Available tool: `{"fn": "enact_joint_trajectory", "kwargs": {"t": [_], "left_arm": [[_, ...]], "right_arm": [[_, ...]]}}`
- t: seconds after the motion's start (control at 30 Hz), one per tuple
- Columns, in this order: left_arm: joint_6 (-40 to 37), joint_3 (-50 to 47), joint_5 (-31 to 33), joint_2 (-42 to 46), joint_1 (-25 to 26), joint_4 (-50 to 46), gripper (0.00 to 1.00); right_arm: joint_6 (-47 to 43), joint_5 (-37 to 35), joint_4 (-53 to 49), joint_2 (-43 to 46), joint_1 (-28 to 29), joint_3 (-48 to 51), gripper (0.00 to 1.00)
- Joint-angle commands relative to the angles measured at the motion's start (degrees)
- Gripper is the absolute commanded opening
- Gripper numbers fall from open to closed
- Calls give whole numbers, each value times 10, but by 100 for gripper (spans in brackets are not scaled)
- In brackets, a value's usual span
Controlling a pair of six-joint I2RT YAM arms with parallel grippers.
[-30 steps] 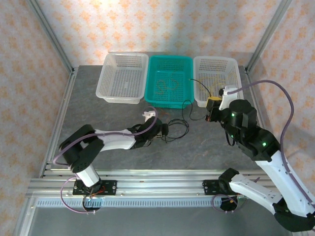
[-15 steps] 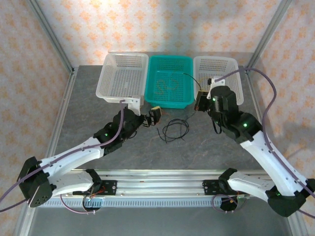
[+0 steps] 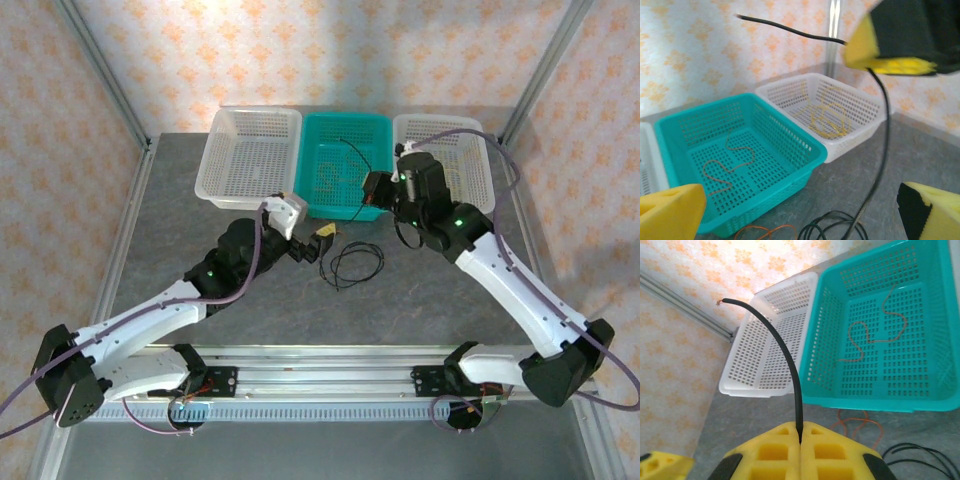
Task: Untangle the cables
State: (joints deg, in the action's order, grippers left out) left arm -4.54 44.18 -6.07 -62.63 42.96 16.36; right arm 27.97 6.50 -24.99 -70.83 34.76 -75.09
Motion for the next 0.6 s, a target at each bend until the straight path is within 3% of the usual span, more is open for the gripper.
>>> {"fn": "enact_joint_trajectory", "kwargs": {"t": [0.0,0.13,0.33,0.57], "left_arm": [[-64,31,-77,-27,-5,-4,99],[-74,42,-76,-66,-6,6,93],[-77,54,-6,-115,-5,34,72],[-73,47,-14,-116,-5,38,47]], "right_arm": [[33,48,42,-7,-2,-24,0],[33,73,46,-18,-3,-33,0],[23,67,30,-17,-3,-37,0],[9,46,15,-13,-3,-42,0]]}}
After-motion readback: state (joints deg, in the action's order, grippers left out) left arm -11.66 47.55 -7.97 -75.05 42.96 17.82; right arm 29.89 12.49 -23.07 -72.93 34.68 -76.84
